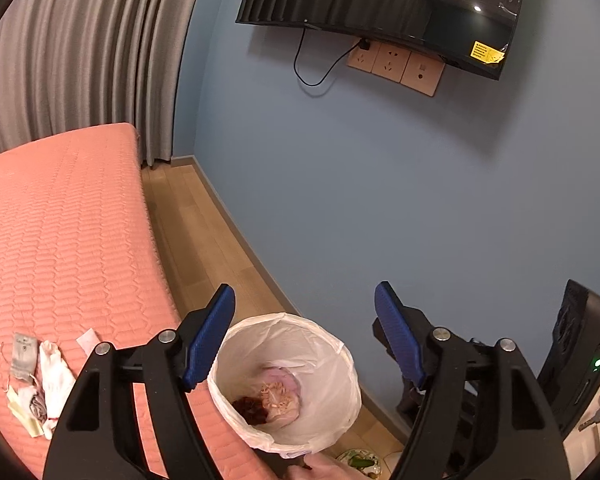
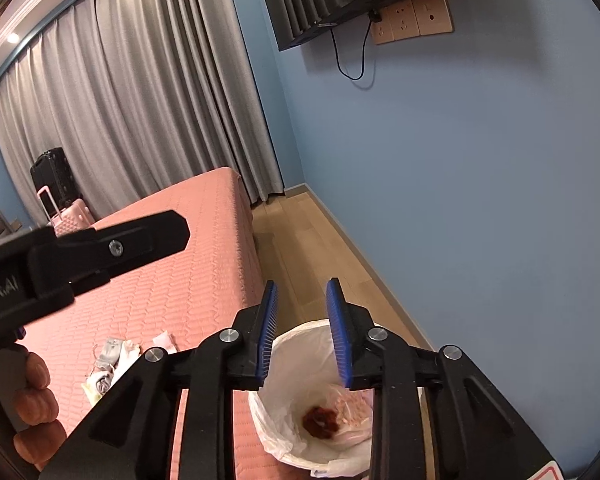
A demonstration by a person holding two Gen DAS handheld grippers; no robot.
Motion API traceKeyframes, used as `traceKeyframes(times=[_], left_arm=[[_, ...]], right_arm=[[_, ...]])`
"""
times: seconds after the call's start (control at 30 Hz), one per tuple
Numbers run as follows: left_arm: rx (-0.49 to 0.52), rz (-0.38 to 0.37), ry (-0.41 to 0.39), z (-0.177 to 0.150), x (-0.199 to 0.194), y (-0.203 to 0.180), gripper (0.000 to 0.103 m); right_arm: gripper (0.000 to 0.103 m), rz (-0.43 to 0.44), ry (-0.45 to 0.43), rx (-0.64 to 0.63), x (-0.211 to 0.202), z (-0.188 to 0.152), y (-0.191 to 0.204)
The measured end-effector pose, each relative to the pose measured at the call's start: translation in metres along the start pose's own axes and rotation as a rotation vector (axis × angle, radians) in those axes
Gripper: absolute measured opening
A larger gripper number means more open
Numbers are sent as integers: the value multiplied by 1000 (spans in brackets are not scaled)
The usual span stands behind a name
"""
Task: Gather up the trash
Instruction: 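Carry the brown hair tie to the bin and release it with the right tool, then grasp the leopard scrunchie with the right tool while the left tool grasps the yellow cloth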
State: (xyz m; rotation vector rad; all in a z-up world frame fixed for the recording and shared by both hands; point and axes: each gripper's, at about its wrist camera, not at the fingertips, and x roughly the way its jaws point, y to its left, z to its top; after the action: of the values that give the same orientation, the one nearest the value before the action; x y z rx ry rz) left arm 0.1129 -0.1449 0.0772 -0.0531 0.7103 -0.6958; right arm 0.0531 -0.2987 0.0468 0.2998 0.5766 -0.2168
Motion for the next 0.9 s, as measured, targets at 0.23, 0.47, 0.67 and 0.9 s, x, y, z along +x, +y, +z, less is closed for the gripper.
traceKeyframes(times=[0.23, 0.47, 0.67, 0.9], left_arm=[[-34, 38, -7, -7, -12, 21, 69], [-92, 93, -24, -17, -33, 57, 69], [-143, 167, -29, -35, -55, 100, 70], [-260, 304, -6, -75, -74, 172, 74]], right_arm=[[31, 24, -5, -15, -7, -3, 18], [35, 77, 16, -49, -14, -17, 54], [41, 135, 45, -93, -16, -36, 94], [42, 200, 125, -136, -5, -73, 144]])
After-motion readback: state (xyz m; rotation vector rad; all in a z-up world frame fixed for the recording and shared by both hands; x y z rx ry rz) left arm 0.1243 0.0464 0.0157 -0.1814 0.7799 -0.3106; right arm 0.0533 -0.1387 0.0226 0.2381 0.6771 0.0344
